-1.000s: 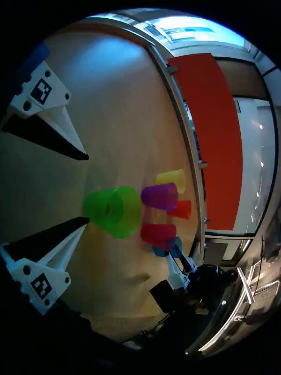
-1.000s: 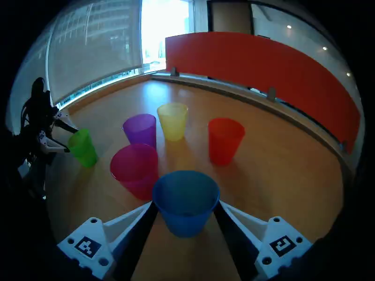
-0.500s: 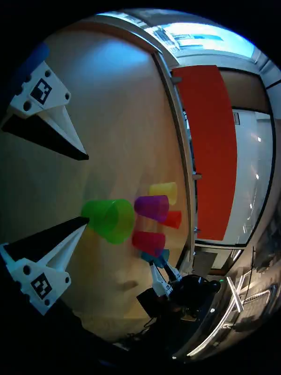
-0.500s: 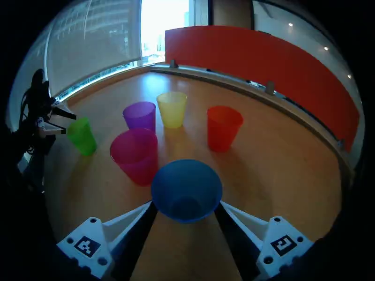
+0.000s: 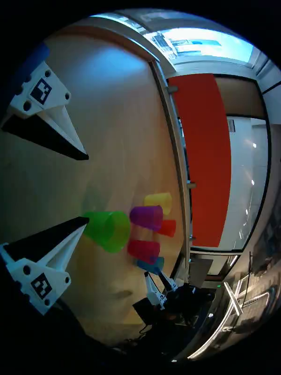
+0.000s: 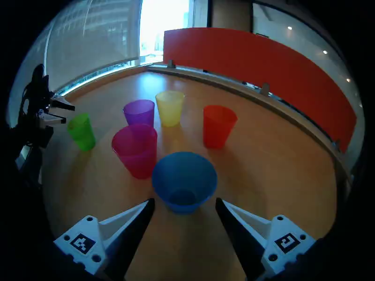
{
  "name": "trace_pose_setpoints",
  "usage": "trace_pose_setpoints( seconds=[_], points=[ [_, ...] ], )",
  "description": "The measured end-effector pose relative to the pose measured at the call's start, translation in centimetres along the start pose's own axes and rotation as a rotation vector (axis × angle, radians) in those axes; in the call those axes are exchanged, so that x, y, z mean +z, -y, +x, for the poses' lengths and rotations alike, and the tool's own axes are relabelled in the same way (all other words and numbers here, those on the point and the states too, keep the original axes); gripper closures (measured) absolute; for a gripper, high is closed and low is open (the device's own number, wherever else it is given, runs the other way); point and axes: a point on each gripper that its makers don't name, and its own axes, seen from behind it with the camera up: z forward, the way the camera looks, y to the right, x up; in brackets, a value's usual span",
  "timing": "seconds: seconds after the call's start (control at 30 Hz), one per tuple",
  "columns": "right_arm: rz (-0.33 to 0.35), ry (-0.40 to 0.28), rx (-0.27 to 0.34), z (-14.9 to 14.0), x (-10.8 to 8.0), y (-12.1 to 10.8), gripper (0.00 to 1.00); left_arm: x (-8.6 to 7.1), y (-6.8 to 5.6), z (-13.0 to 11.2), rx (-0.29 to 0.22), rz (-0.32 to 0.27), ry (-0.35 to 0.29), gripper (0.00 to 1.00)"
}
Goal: Pour water
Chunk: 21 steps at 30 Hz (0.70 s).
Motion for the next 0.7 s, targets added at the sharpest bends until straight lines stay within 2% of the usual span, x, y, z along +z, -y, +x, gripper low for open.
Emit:
trace_pose_setpoints(
  seconds=[0.3, 0.7],
  points=[
    [-0.033, -0.045, 0.030, 0.3, -1.9, 0.3, 0.00, -0.5, 1.4, 0.7, 0.008, 0.045, -0.030, 0.10],
    [-0.123, -0.112, 0.048, 0.6, -4.4, 0.7, 0.00, -1.1, 3.6, 2.4, -0.008, 0.117, -0.098, 0.11]
  ],
)
